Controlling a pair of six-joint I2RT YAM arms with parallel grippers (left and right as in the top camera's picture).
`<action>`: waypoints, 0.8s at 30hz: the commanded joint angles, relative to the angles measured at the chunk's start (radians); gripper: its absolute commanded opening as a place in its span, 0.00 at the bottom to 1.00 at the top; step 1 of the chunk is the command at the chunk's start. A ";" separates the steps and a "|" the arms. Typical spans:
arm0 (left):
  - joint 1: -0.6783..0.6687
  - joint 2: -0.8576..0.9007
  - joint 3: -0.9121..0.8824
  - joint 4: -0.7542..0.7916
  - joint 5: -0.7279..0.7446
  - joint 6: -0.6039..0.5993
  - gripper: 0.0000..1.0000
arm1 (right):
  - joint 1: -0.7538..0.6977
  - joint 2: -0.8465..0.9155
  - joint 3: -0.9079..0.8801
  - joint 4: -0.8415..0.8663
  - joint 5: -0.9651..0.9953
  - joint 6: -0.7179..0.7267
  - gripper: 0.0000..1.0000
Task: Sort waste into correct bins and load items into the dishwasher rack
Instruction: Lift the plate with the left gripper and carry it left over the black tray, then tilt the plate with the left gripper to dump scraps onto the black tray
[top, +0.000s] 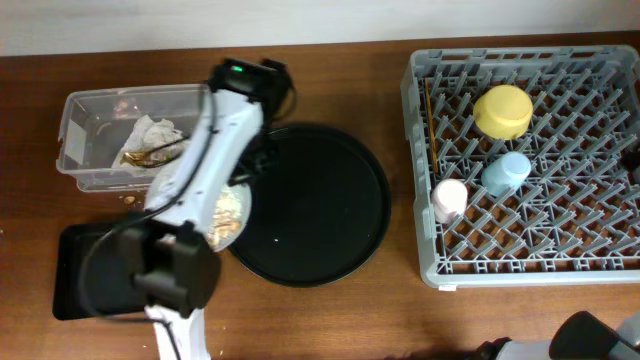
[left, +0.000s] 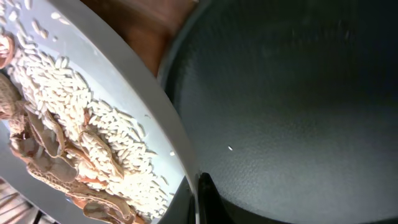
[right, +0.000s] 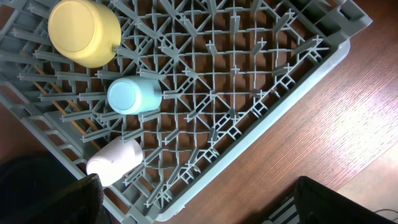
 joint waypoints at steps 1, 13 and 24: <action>0.122 -0.118 0.021 -0.008 0.033 0.080 0.01 | -0.004 0.005 0.004 -0.001 -0.005 0.008 0.99; 0.517 -0.126 -0.094 0.056 0.269 0.263 0.01 | -0.004 0.005 0.004 -0.001 -0.005 0.008 0.99; 0.702 -0.126 -0.438 0.256 0.439 0.370 0.01 | -0.004 0.005 0.004 -0.001 -0.005 0.008 0.99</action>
